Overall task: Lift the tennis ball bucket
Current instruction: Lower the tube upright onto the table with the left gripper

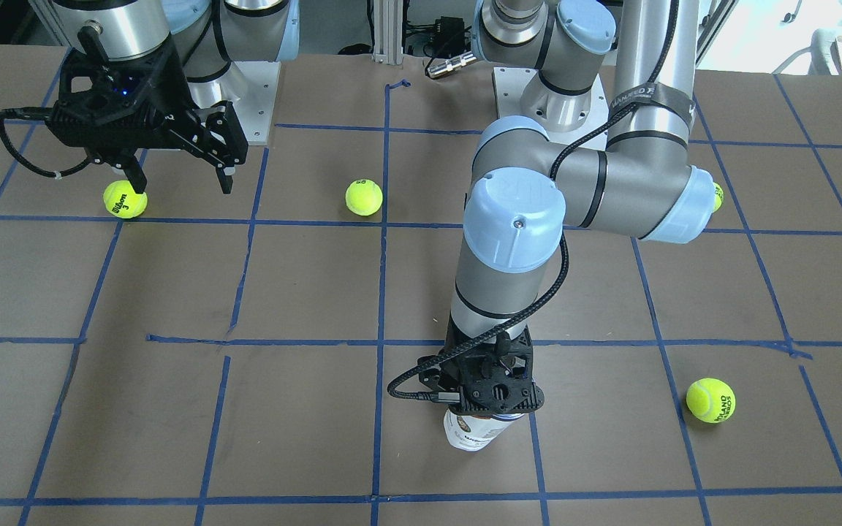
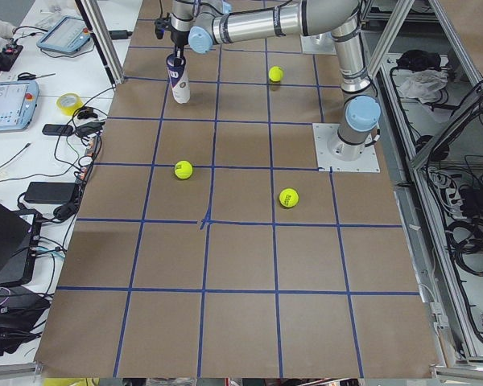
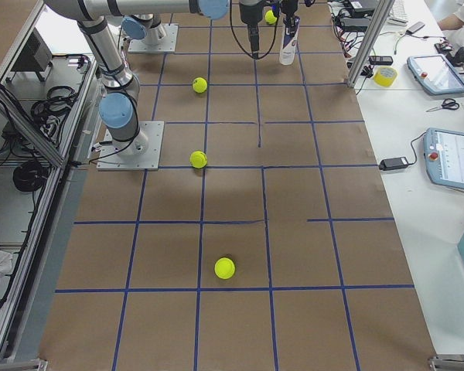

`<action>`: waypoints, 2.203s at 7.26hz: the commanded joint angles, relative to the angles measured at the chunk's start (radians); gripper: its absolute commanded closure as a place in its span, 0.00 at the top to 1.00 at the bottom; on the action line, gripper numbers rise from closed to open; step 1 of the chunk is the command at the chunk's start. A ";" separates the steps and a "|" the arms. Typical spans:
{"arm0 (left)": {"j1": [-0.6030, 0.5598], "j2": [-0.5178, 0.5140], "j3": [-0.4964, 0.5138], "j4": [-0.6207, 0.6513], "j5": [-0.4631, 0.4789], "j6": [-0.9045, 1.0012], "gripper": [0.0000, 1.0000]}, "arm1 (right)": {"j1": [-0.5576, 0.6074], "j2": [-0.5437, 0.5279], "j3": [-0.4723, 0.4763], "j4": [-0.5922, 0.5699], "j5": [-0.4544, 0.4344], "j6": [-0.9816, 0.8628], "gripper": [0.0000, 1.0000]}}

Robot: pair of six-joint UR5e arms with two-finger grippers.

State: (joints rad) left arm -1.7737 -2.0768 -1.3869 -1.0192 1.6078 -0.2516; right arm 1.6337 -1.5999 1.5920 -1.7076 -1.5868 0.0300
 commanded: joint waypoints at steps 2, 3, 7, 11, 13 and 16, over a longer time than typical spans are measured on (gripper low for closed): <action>-0.003 0.001 -0.009 -0.009 0.001 0.008 0.39 | 0.000 0.000 -0.001 -0.001 0.002 -0.002 1.00; -0.003 -0.003 -0.009 -0.012 -0.006 0.006 0.52 | 0.000 0.000 -0.001 -0.001 0.002 -0.004 1.00; 0.000 0.039 0.005 -0.067 -0.045 0.011 1.00 | 0.000 0.000 0.000 0.000 0.004 -0.002 1.00; 0.019 0.148 0.090 -0.333 -0.068 0.011 1.00 | 0.000 0.000 0.000 0.000 0.004 -0.002 1.00; 0.097 0.242 0.080 -0.473 -0.055 0.131 1.00 | 0.000 0.000 0.000 0.000 0.005 -0.002 1.00; 0.169 0.381 0.016 -0.637 -0.055 0.233 1.00 | 0.000 0.000 0.000 -0.001 0.007 -0.001 1.00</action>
State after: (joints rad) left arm -1.6211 -1.7515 -1.3284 -1.6164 1.5537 -0.0427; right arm 1.6337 -1.6000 1.5923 -1.7077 -1.5812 0.0280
